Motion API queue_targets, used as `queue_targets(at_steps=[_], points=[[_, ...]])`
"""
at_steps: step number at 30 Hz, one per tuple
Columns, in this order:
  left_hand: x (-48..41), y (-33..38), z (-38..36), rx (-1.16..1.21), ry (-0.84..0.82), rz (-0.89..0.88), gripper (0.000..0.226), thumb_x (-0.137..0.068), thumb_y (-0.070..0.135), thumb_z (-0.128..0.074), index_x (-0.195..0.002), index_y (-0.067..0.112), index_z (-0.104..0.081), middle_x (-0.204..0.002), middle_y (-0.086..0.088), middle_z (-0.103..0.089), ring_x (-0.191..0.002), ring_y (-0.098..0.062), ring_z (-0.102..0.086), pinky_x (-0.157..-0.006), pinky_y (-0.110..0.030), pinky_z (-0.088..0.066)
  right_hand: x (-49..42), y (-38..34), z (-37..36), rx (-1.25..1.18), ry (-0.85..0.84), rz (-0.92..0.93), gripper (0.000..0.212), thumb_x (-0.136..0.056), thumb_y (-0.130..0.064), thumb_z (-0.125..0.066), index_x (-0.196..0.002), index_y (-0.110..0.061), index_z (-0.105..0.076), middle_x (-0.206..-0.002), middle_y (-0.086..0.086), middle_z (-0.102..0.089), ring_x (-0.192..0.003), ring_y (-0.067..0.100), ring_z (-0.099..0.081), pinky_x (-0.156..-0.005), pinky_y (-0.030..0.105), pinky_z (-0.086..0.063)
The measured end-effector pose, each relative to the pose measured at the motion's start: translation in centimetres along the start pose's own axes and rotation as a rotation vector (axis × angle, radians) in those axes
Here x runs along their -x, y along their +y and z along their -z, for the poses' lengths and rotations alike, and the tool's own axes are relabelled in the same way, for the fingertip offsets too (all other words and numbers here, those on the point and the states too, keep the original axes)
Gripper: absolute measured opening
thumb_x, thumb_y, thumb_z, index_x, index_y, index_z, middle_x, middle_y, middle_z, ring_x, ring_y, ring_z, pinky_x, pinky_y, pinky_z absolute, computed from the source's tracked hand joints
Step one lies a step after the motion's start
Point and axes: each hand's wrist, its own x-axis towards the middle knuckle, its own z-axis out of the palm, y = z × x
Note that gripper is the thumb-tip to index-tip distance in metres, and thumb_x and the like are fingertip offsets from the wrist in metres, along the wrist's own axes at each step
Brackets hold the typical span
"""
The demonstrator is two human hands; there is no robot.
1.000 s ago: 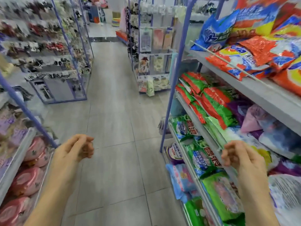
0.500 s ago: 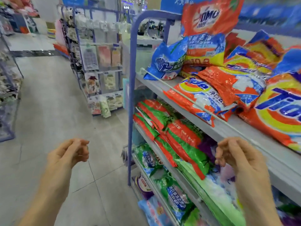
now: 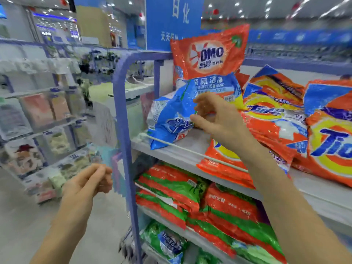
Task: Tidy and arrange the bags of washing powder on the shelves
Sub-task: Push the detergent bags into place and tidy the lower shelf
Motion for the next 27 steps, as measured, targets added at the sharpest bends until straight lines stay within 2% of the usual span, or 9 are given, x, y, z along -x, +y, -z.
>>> queue_targets(at_steps=[4,8,10,13,15,17,19,22,27], points=[[-2.9,-0.6,0.6,0.062,-0.06,0.005,0.034,-0.094,0.014,-0.047,-0.074,0.024,-0.073,-0.06,0.006,-0.058,-0.056,-0.007,-0.051,-0.052,-0.014,-0.045,-5.4,-1.1,-2.5,0.878,-0.266,0.305,0.064,-0.082,-0.029,-0.067,-0.139,-0.02,-0.039,-0.147,0.008,-0.032,-0.137,0.026,-0.027,-0.112,0.039,-0.016],[-4.1,-0.8,0.2,0.137,-0.131,0.045,0.023,-0.081,0.024,-0.052,-0.073,0.021,-0.073,-0.058,0.002,-0.058,-0.053,-0.007,-0.051,-0.052,-0.013,-0.045,-6.6,-2.1,-6.4,1.517,-0.386,0.694,0.038,-0.084,-0.013,-0.042,-0.101,-0.031,-0.069,-0.114,-0.006,-0.067,-0.122,0.013,-0.053,-0.11,0.038,-0.031],[-4.6,-0.9,0.0,0.154,-0.168,0.053,0.023,-0.084,0.02,-0.052,-0.071,0.013,-0.069,-0.057,-0.001,-0.057,-0.052,-0.007,-0.051,-0.052,-0.013,-0.045,-6.4,-1.7,-8.8,1.747,-0.522,0.818,0.04,-0.089,-0.013,-0.037,-0.115,-0.025,-0.065,-0.12,-0.003,-0.065,-0.128,0.017,-0.047,-0.113,0.039,-0.025],[-5.2,-1.3,-0.2,0.169,-0.174,0.051,0.025,-0.091,0.003,-0.047,-0.073,0.005,-0.065,-0.056,-0.003,-0.056,-0.053,-0.009,-0.051,-0.052,-0.014,-0.045,-7.1,1.2,-10.8,1.877,-0.765,0.751,0.052,-0.101,-0.018,-0.033,-0.148,-0.012,-0.013,-0.155,0.017,-0.016,-0.142,0.037,-0.012,-0.115,0.048,-0.003],[-5.5,-1.3,-0.3,0.166,-0.191,0.039,0.024,-0.091,-0.001,-0.045,-0.075,0.0,-0.063,-0.055,-0.004,-0.055,-0.052,-0.01,-0.05,-0.052,-0.015,-0.044,-8.0,1.9,-10.3,1.834,-0.715,0.715,0.051,-0.101,-0.013,-0.023,-0.148,-0.014,-0.004,-0.155,0.018,-0.008,-0.139,0.038,-0.016,-0.113,0.046,-0.013],[-5.7,-1.3,-0.4,0.164,-0.208,0.036,0.023,-0.091,-0.002,-0.045,-0.075,-0.002,-0.062,-0.054,-0.006,-0.055,-0.051,-0.011,-0.05,-0.051,-0.015,-0.044,-8.5,2.7,-9.4,1.691,-0.626,0.722,0.057,-0.092,-0.003,-0.011,-0.145,-0.019,-0.021,-0.145,0.014,-0.035,-0.126,0.031,-0.042,-0.103,0.04,-0.035],[-5.8,-1.3,-0.5,0.166,-0.22,0.038,0.021,-0.09,-0.001,-0.047,-0.075,-0.002,-0.062,-0.054,-0.007,-0.054,-0.05,-0.011,-0.049,-0.051,-0.016,-0.044,-8.8,2.9,-8.4,1.611,-0.506,0.761,0.056,-0.085,-0.003,-0.024,-0.127,-0.028,-0.051,-0.105,-0.002,-0.064,-0.089,0.015,-0.061,-0.074,0.028,-0.049],[-6.1,-1.2,-0.6,0.177,-0.239,0.048,0.02,-0.09,-0.001,-0.047,-0.076,-0.004,-0.062,-0.053,-0.008,-0.053,-0.049,-0.011,-0.047,-0.051,-0.016,-0.044,-8.9,3.5,-7.1,1.593,-0.437,0.812,0.03,-0.08,-0.009,-0.05,-0.094,-0.031,-0.066,-0.068,-0.007,-0.059,-0.059,0.012,-0.054,-0.05,0.024,-0.041],[-6.7,-1.5,-0.7,0.182,-0.281,0.076,0.02,-0.091,-0.006,-0.046,-0.078,-0.008,-0.061,-0.052,-0.009,-0.053,-0.049,-0.012,-0.047,-0.051,-0.017,-0.045,-8.1,3.1,-6.2,1.509,-0.324,0.821,0.021,-0.075,-0.01,-0.059,-0.082,-0.029,-0.064,-0.064,-0.006,-0.056,-0.055,0.013,-0.052,-0.044,0.024,-0.036]])
